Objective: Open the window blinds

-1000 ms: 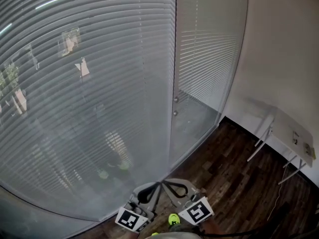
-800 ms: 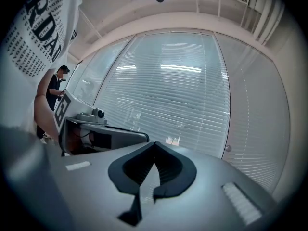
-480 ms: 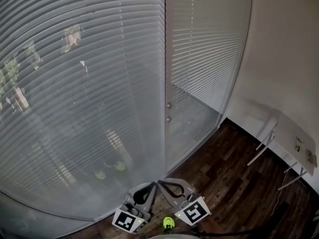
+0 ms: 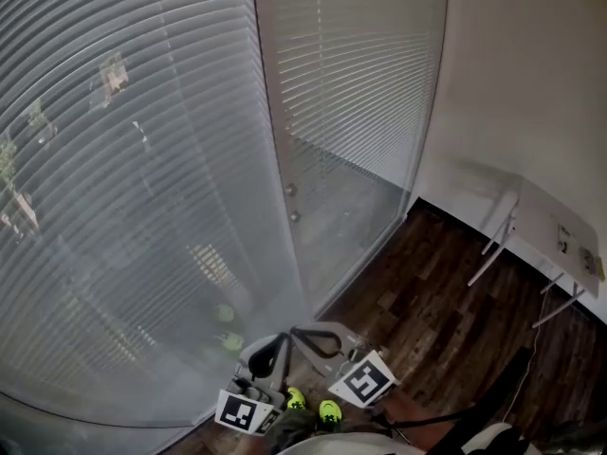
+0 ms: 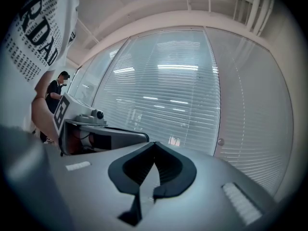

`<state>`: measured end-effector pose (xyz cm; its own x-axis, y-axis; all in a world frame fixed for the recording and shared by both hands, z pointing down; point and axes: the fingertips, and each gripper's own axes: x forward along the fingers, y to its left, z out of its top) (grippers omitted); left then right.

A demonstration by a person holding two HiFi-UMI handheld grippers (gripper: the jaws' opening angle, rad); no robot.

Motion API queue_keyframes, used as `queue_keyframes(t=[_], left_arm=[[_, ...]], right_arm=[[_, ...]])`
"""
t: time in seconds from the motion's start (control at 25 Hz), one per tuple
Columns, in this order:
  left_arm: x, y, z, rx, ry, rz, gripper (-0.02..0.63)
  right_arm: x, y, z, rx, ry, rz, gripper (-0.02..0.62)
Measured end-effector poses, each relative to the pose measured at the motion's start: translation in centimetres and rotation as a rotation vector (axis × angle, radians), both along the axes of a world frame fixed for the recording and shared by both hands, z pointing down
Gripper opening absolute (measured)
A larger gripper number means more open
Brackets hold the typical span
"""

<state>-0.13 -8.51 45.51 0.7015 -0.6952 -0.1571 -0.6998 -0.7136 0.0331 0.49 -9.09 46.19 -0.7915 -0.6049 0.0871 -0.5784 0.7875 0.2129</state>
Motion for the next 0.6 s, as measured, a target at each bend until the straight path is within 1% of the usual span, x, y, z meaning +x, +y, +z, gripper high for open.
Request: queue_keyframes(t=[0.2,0.4,0.6], left_arm=[[0.5,-1.5,-1.2,-0.008,0.007,0.015,-0.011],[-0.3,-3.3,-2.8,0.014,0.008,0.024,-0.011],[-0.7,-5.6,-2.2,0.015,0.011,0.034,-0.011]], right_arm=[[0.4,-1.6,-1.7,0.022,0.002,0.0,0.006],[-0.4,-3.3,-3.1,0.038,0.02,0.002,0.006],[-0.8,-5.5,-2.4,0.047,0.044,0.012,0.006]])
